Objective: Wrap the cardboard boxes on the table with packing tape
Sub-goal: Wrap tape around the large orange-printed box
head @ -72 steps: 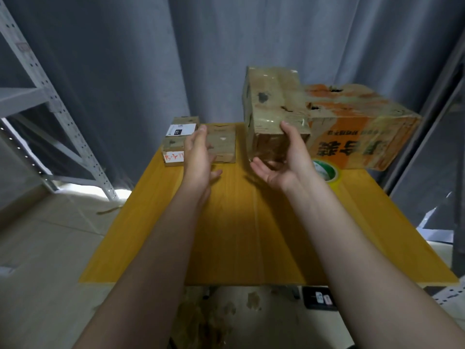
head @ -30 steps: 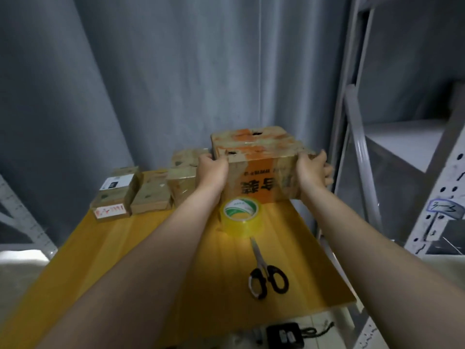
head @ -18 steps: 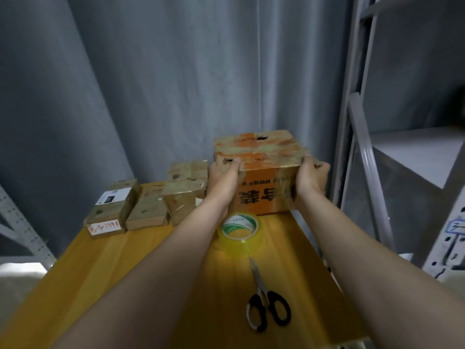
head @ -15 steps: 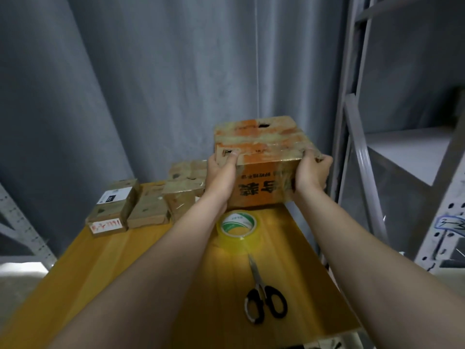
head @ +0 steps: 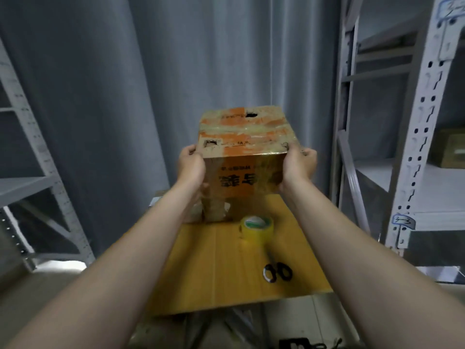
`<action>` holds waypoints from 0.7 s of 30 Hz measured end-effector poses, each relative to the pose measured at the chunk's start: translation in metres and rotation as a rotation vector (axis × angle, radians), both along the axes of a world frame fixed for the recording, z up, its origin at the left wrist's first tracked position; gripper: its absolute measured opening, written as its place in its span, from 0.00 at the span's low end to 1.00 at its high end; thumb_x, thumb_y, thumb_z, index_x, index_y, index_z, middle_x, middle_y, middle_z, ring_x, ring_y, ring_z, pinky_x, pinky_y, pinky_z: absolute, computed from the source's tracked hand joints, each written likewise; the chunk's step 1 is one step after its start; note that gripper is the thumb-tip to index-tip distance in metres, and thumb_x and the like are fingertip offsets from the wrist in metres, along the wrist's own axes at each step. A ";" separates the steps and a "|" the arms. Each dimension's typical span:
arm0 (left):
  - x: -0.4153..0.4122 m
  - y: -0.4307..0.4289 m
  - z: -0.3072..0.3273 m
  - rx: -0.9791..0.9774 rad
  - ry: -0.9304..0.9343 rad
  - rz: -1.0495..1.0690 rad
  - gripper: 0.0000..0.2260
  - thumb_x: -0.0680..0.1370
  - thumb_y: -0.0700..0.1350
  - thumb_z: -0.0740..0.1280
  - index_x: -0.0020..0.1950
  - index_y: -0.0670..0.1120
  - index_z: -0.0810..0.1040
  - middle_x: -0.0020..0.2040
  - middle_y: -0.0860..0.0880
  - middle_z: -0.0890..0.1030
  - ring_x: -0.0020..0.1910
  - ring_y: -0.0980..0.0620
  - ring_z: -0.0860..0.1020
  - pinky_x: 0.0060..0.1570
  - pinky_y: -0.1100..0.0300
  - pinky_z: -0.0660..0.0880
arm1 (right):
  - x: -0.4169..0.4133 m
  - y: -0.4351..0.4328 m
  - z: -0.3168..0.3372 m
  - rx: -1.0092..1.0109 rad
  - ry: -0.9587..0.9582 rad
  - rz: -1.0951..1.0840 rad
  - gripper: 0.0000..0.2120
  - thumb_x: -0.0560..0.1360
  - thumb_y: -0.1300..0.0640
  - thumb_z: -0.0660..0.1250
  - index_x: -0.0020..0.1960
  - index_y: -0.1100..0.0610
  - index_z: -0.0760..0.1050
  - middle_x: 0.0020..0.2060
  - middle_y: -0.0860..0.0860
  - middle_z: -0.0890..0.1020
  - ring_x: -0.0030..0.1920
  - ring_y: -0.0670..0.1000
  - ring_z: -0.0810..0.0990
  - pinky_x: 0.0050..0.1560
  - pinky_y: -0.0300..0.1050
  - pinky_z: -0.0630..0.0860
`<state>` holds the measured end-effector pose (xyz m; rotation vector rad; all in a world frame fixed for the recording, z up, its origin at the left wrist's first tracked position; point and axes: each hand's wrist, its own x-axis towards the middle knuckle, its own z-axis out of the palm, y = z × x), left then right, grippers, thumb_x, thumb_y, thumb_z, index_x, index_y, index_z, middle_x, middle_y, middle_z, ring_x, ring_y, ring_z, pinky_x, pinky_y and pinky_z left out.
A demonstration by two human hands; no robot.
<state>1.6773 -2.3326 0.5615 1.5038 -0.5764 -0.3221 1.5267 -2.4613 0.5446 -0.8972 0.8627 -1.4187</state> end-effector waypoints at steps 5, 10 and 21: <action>0.018 0.078 0.007 0.075 -0.005 0.097 0.14 0.85 0.50 0.55 0.66 0.53 0.76 0.54 0.47 0.83 0.46 0.45 0.81 0.47 0.33 0.83 | 0.014 0.070 0.004 0.022 0.038 0.131 0.09 0.75 0.54 0.70 0.50 0.55 0.73 0.50 0.56 0.83 0.51 0.59 0.83 0.55 0.57 0.83; 0.027 0.139 -0.016 0.104 0.003 0.157 0.16 0.82 0.43 0.53 0.65 0.46 0.76 0.55 0.44 0.82 0.49 0.43 0.81 0.45 0.46 0.79 | 0.026 0.125 -0.026 0.125 0.137 0.257 0.18 0.76 0.57 0.69 0.59 0.69 0.75 0.51 0.63 0.84 0.53 0.65 0.83 0.58 0.65 0.80; 0.034 0.178 -0.105 0.263 0.110 0.140 0.13 0.82 0.47 0.55 0.64 0.49 0.73 0.55 0.43 0.81 0.52 0.38 0.81 0.44 0.29 0.82 | 0.027 0.150 -0.102 0.164 0.407 0.333 0.17 0.79 0.52 0.67 0.63 0.62 0.73 0.48 0.57 0.80 0.49 0.63 0.80 0.52 0.58 0.79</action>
